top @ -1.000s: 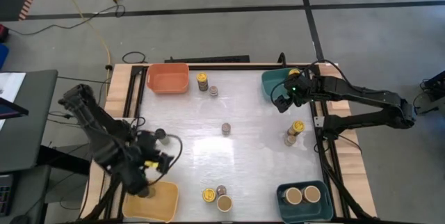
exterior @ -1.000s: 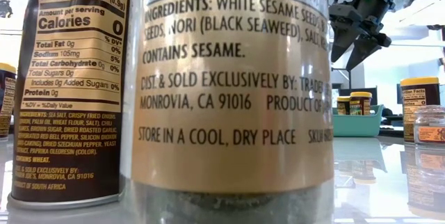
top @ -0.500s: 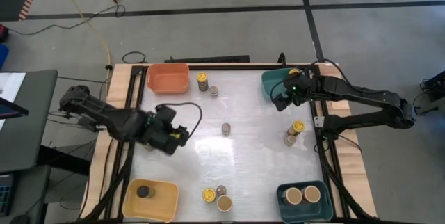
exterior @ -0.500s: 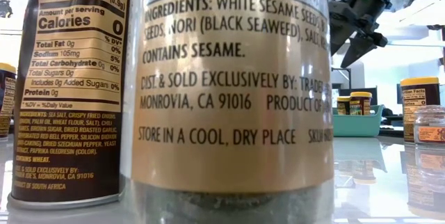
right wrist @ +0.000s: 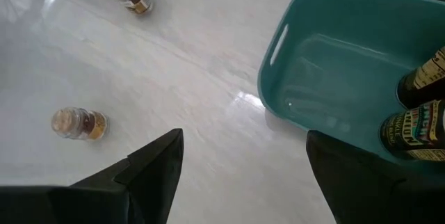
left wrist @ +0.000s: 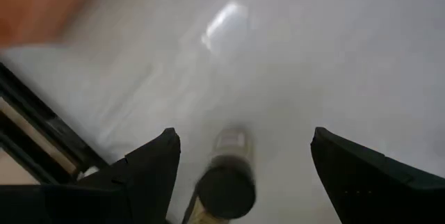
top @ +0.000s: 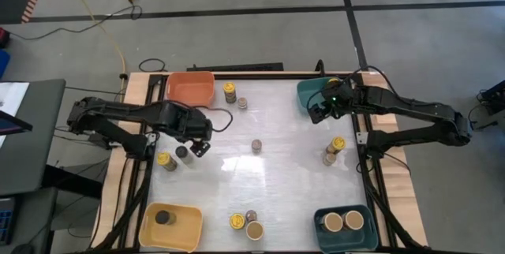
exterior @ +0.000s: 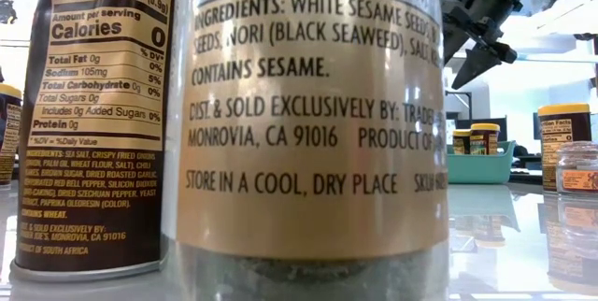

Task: Sort spices by type
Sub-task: Put the black seasoning bottle into the yellow bin

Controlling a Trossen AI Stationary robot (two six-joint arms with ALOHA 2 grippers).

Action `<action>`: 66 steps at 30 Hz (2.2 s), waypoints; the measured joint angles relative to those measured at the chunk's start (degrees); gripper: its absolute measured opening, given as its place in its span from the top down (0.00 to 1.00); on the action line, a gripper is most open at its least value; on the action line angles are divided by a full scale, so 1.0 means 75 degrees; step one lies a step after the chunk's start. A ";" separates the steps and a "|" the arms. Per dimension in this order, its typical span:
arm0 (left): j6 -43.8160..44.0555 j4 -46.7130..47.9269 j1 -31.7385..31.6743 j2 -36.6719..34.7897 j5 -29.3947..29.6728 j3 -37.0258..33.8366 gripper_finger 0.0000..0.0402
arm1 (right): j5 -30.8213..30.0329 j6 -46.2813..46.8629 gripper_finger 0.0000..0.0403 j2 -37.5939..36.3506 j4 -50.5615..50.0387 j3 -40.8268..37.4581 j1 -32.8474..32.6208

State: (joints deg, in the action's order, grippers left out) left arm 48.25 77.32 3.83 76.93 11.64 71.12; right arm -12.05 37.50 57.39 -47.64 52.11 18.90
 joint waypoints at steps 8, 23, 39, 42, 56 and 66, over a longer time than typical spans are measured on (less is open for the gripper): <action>-0.0525 -0.0714 -0.0075 0.0000 -0.0753 -0.1292 0.23 | 0.0001 0.0113 0.18 0.0000 0.0009 0.0001 0.0000; -0.0797 -0.0944 -0.0005 0.0000 -0.1404 -0.2161 0.29 | 0.0000 0.0405 0.18 0.0000 0.0018 0.0001 0.0000; -0.0322 -0.0700 -0.0005 -0.0281 -0.1749 -0.2118 0.51 | -0.0006 0.0408 0.18 0.0000 0.0023 0.0000 0.0400; 0.0254 -0.0438 0.0073 -0.0552 -0.1718 -0.1878 0.51 | -0.0008 0.0405 0.18 0.0000 0.0023 0.0001 0.0405; 0.5328 0.1621 0.2230 -0.0451 -0.0871 0.1597 0.51 | -0.0006 -0.0064 0.18 0.0000 0.0020 0.0001 0.0401; 0.7554 0.1676 0.4388 0.1749 -0.1262 0.3640 0.50 | -0.0006 -0.0655 0.18 0.0000 0.0004 0.0001 0.0370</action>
State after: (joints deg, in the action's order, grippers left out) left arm 104.90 89.89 36.74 90.04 2.18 98.42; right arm -12.10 32.58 57.39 -47.60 52.12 21.67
